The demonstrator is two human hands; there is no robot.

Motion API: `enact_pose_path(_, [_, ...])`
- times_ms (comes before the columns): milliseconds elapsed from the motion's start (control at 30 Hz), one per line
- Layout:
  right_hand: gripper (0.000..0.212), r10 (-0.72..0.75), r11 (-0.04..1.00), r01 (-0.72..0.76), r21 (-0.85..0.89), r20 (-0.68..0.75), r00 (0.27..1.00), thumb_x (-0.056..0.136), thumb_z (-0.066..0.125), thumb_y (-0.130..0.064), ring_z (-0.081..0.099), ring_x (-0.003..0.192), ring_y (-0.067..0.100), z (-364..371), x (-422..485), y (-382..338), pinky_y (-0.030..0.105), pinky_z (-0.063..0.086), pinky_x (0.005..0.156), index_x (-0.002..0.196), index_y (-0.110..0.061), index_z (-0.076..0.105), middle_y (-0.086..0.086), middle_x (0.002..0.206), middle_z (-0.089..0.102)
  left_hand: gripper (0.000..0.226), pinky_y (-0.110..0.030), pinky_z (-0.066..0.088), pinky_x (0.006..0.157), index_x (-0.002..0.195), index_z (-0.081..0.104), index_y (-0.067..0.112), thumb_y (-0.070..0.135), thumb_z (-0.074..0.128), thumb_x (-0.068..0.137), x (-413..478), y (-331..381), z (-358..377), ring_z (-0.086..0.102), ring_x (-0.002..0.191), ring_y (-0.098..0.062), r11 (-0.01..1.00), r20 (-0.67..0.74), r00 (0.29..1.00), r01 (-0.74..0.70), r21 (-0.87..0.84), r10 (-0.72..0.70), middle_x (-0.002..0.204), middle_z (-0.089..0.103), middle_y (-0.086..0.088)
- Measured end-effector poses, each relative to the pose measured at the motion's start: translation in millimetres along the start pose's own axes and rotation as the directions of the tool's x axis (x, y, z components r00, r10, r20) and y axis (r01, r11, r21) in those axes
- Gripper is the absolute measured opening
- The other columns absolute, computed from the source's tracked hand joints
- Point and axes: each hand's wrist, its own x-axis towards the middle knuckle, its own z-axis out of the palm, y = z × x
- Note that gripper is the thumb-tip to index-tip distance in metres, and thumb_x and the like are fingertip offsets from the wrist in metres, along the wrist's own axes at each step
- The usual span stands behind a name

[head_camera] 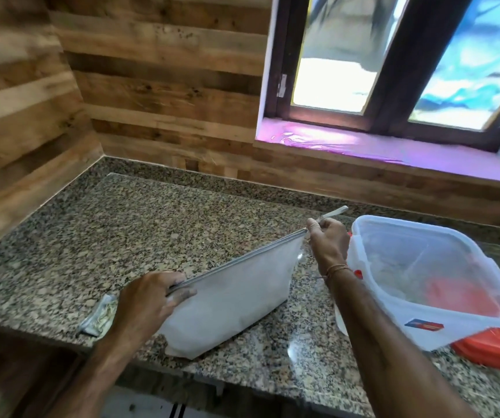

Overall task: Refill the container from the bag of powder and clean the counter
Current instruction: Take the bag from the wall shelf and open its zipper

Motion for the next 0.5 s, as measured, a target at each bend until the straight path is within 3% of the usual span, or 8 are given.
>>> enact_pose_path(67, [0.040, 0.051, 0.997, -0.052, 0.054, 0.010, 0.999, 0.093, 0.069, -0.036, 0.069, 0.070, 0.034, 2, 5, 2, 0.042, 0.057, 0.067, 0.070, -0.005, 0.060, 0.013, 0.072, 0.070, 0.034, -0.022, 0.037, 0.050, 0.071, 0.066, 0.024, 0.053, 0.078, 0.084, -1, 0, -1, 0.061, 0.058, -0.010, 0.999, -0.006, 0.999, 0.033, -0.042, -0.033, 0.062, 0.065, 0.009])
enact_pose_path(167, [0.028, 0.092, 0.966, -0.117, 0.230, 0.119, 0.989, 0.102, 0.060, -0.031, 0.064, 0.048, 0.017, 9, -1, 8, 0.026, 0.046, 0.044, 0.082, -0.012, 0.057, 0.007, 0.070, 0.064, 0.031, -0.021, 0.042, 0.060, 0.098, 0.079, 0.021, 0.047, 0.079, 0.083, -8, -5, -2, 0.069, 0.074, -0.015, 0.968, -0.012, 0.989, 0.139, -0.210, -0.144, 0.100, 0.080, 0.000])
enact_pose_path(233, [0.018, 0.100, 0.915, -0.187, 0.357, 0.248, 0.964, 0.104, 0.056, -0.033, 0.060, 0.047, 0.011, 13, -9, 14, 0.022, 0.039, 0.039, 0.095, -0.017, 0.056, 0.005, 0.074, 0.061, 0.046, -0.024, 0.046, 0.072, 0.118, 0.075, 0.013, 0.042, 0.081, 0.083, -17, -10, 3, 0.065, 0.083, -0.011, 0.903, 0.009, 0.970, 0.231, -0.362, -0.244, 0.127, 0.073, -0.008])
enact_pose_path(300, [0.020, 0.090, 0.866, -0.250, 0.434, 0.356, 0.930, 0.103, 0.058, -0.036, 0.059, 0.055, 0.010, 13, -13, 25, 0.019, 0.038, 0.040, 0.113, -0.018, 0.057, 0.000, 0.085, 0.062, 0.059, -0.035, 0.050, 0.091, 0.130, 0.067, 0.008, 0.039, 0.080, 0.081, -29, -16, 9, 0.067, 0.107, -0.021, 0.761, 0.076, 0.938, 0.319, -0.565, -0.337, 0.141, 0.063, -0.012])
enact_pose_path(367, [0.021, 0.048, 0.847, -0.266, 0.460, 0.433, 0.900, 0.103, 0.059, -0.035, 0.058, 0.063, 0.010, 10, -17, 33, 0.018, 0.040, 0.043, 0.118, -0.020, 0.059, -0.005, 0.090, 0.063, 0.068, -0.045, 0.048, 0.105, 0.132, 0.067, 0.010, 0.043, 0.084, 0.075, -39, -23, 13, 0.061, 0.125, -0.030, 0.608, 0.141, 0.906, 0.377, -0.699, -0.399, 0.141, 0.062, -0.012])
enact_pose_path(400, [0.015, 0.021, 0.839, -0.270, 0.472, 0.468, 0.883, 0.103, 0.059, -0.033, 0.057, 0.065, 0.009, 10, -19, 37, 0.018, 0.041, 0.045, 0.112, -0.022, 0.062, -0.006, 0.088, 0.062, 0.064, -0.047, 0.051, 0.104, 0.125, 0.071, 0.018, 0.049, 0.087, 0.072, -43, -27, 17, 0.064, 0.123, -0.027, 0.557, 0.145, 0.895, 0.382, -0.738, -0.421, 0.133, 0.068, -0.008])
enact_pose_path(433, [0.008, 0.000, 0.830, -0.278, 0.484, 0.499, 0.866, 0.102, 0.060, -0.031, 0.057, 0.066, 0.009, 10, -21, 40, 0.017, 0.042, 0.046, 0.104, -0.024, 0.064, -0.007, 0.086, 0.062, 0.052, -0.043, 0.055, 0.098, 0.113, 0.076, 0.026, 0.053, 0.088, 0.071, -47, -28, 17, 0.069, 0.113, -0.020, 0.511, 0.146, 0.884, 0.384, -0.769, -0.444, 0.119, 0.075, -0.004])
enact_pose_path(500, [0.007, -0.005, 0.823, -0.298, 0.484, 0.529, 0.848, 0.101, 0.064, -0.028, 0.057, 0.069, 0.010, 11, -22, 44, 0.017, 0.043, 0.047, 0.094, -0.027, 0.066, -0.009, 0.082, 0.063, 0.012, -0.026, 0.058, 0.076, 0.086, 0.079, 0.043, 0.039, 0.086, 0.076, -52, -24, 21, 0.074, 0.084, -0.004, 0.467, 0.143, 0.883, 0.367, -0.805, -0.447, 0.088, 0.080, 0.007])
